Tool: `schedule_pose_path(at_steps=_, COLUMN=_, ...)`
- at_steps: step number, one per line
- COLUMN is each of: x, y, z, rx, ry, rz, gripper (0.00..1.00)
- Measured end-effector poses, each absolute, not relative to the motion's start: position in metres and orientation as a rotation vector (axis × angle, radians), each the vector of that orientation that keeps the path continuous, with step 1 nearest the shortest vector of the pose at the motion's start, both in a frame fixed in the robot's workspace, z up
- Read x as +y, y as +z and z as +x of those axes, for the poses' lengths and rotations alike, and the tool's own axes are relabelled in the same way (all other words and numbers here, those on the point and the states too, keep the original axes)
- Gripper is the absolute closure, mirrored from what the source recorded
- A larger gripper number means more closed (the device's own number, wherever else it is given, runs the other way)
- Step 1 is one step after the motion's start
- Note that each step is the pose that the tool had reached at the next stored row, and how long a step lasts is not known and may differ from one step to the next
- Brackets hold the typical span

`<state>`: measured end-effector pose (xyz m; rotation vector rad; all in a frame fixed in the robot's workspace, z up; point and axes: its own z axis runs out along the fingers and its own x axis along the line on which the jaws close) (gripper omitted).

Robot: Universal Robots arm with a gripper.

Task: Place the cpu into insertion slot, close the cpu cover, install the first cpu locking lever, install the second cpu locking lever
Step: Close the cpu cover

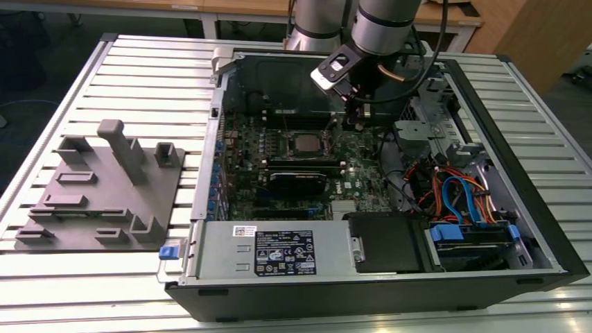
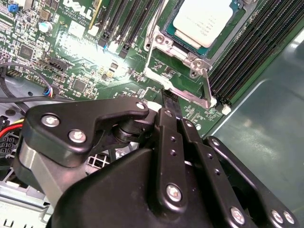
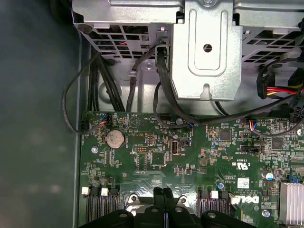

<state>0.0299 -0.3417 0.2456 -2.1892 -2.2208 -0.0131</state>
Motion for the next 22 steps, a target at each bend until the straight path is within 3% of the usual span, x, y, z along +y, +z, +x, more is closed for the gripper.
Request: schedule_pose_path(at_steps=22, x=-0.3417, y=0.2465, z=0.0233, rx=-2.22, ry=-0.014, rz=-2.189, gripper=0.9)
